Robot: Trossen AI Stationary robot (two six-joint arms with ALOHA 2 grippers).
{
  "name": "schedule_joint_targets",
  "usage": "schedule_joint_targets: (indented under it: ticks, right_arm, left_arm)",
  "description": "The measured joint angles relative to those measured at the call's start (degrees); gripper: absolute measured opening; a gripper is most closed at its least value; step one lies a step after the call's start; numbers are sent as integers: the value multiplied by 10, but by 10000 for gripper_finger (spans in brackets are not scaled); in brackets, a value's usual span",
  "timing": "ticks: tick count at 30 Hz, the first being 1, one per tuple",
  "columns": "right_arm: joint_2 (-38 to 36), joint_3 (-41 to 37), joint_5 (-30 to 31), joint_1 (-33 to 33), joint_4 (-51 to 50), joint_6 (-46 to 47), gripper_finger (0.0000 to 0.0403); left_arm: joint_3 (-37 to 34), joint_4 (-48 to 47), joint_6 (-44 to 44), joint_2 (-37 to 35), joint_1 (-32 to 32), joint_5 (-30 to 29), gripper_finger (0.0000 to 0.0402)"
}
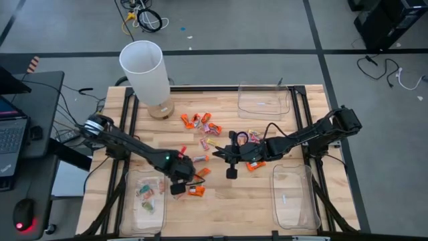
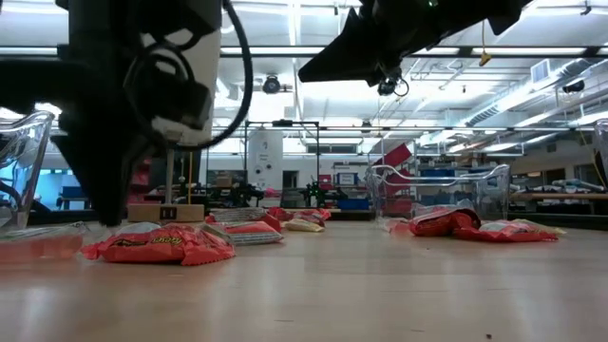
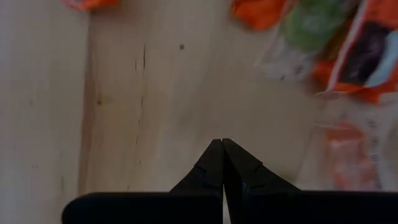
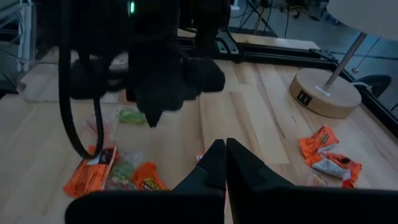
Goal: Sort candy
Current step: Put the green gummy into the bottom left transparent bin
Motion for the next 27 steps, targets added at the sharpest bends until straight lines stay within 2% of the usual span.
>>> schedule_joint_targets:
  ticks: [4,13,22,27]
  right_arm:
    - [0,0,0,0,8,-5,0]
    - [0,0,0,-4,14,-11,0]
    - [0,0,0,-5,15,-11,0]
    - [0,0,0,-5,17,-10,0]
  left_arm:
    - [0,-10,5,24,0,0,0]
    - [1,-13,26,26,4,-15,0]
    - [60,-143,24,26,6,-13,0]
    - [64,-159,24,26,3,15,0]
